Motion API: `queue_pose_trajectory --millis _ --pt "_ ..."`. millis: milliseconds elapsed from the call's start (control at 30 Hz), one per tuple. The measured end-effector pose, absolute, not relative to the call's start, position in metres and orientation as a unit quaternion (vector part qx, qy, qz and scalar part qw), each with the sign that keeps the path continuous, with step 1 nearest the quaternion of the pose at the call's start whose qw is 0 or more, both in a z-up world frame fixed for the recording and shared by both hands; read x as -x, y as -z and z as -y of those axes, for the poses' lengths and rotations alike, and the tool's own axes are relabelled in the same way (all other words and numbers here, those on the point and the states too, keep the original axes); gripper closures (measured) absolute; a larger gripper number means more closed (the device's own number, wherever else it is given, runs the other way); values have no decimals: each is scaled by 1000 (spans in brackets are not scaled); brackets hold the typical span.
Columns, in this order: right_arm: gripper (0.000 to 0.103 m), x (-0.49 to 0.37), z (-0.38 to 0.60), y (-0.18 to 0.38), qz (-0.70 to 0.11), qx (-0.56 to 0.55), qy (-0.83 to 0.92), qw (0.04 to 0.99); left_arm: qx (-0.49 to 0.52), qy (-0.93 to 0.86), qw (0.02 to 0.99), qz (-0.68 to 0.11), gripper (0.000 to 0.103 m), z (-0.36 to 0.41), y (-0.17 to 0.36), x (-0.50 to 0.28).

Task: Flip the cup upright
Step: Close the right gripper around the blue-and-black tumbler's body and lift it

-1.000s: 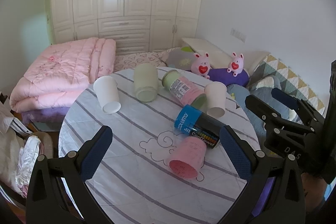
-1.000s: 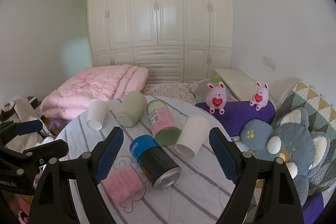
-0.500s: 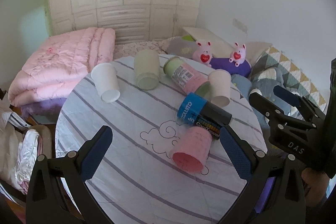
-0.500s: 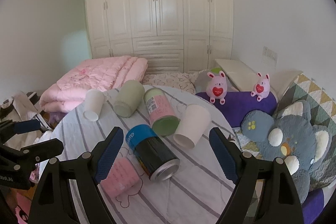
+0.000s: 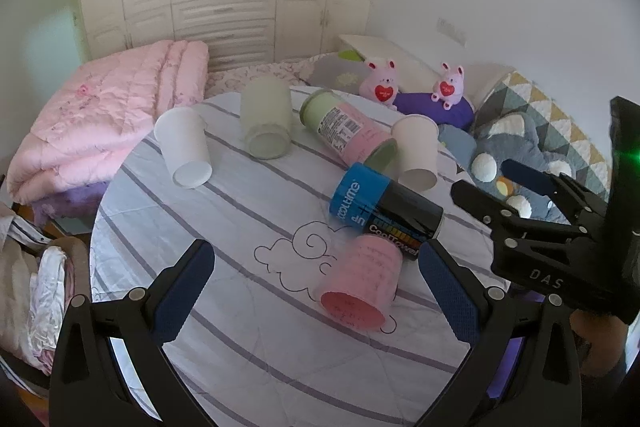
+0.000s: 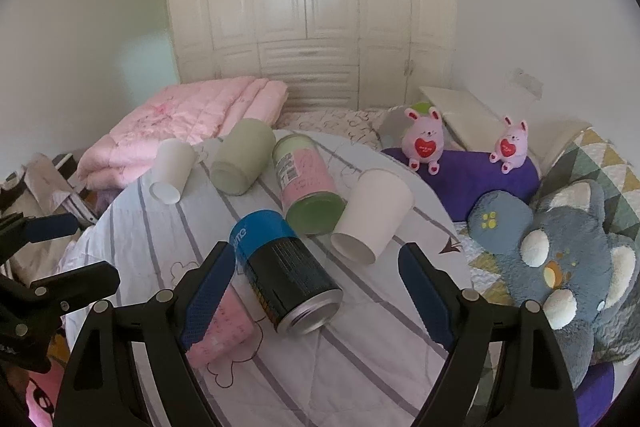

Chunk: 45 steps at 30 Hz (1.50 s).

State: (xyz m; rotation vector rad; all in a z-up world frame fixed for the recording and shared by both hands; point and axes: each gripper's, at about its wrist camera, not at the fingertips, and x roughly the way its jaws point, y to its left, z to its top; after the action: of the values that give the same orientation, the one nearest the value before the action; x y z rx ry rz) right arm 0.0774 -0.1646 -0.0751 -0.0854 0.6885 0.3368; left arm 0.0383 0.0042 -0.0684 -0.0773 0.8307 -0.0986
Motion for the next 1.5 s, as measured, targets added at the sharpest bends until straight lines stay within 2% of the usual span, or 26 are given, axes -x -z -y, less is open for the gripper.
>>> queue_pose_trajectory --millis 300,833,1133,1167,1200,1500 --pt "18 -114 155 110 -417 53 -215 881 39 51 905 -421 0 -8 81 -50" --pt "18 -164 129 152 -509 44 -285 811 58 47 891 -447 0 -25 99 -75" --pt "19 -177 124 165 -541 7 -285 791 55 56 888 -453 0 -26 103 -79" --pt "21 -177 122 166 -545 7 -285 789 56 57 888 -454 0 -26 104 -80" --pt "28 -177 121 167 -546 2 -287 787 56 58 887 -454 0 -26 105 -80" --pt "29 -164 124 150 -524 10 -252 814 54 60 890 -449 0 -27 102 -77"
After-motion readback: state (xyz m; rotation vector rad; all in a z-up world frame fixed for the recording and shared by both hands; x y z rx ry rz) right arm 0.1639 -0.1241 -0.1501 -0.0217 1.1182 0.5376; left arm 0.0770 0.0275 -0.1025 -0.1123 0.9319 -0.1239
